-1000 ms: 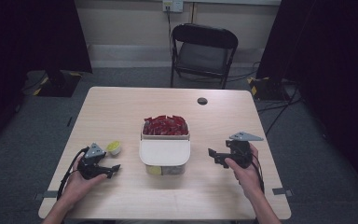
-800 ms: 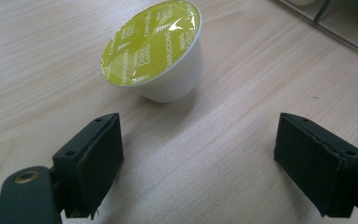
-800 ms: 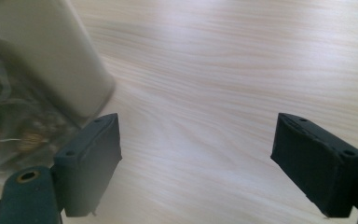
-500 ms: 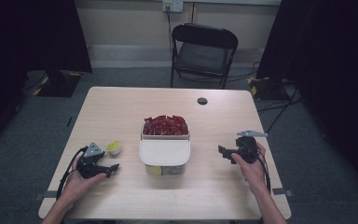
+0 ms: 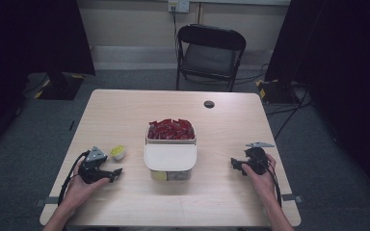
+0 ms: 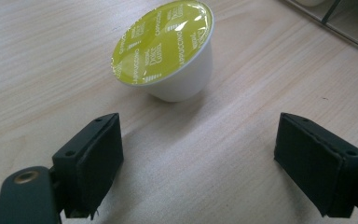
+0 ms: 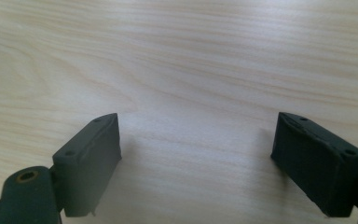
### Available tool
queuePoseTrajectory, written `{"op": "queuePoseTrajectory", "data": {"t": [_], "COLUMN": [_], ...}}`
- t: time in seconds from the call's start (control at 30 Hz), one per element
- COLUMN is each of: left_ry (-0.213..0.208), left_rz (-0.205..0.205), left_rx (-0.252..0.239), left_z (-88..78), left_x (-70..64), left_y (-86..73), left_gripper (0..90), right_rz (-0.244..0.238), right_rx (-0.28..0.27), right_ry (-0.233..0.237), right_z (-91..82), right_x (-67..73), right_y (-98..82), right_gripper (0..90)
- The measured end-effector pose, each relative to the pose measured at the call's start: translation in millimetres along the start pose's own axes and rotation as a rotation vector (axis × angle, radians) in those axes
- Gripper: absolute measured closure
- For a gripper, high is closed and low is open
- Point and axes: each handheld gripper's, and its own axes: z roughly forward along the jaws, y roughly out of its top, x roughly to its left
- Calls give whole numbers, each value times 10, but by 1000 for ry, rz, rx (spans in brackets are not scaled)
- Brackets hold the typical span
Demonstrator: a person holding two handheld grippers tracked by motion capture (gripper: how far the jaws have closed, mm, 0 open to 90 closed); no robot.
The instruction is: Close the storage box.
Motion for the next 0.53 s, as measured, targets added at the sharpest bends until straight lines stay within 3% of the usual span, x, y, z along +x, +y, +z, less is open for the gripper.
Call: {"op": "queuePoseTrajectory", "data": {"t": [0.07, 0.17, 0.53], "left_ry": [0, -1, 0], "left_rz": [0, -1, -1], "left_rx": [0, -1, 0], "left_z": [0, 0, 0], "left_x": [0, -2, -1], "left_y": [0, -1, -1], "left_gripper": [149, 149, 149], "right_rz": [-13, -17, -14], "right_rx": [-13, -76, -76], "right_ry": [-17, -11, -14], "right_z": [13, 31, 29], "right_x": [29, 51, 52], "right_y": [-16, -80, -82], "right_gripper": [132, 131, 129]}}
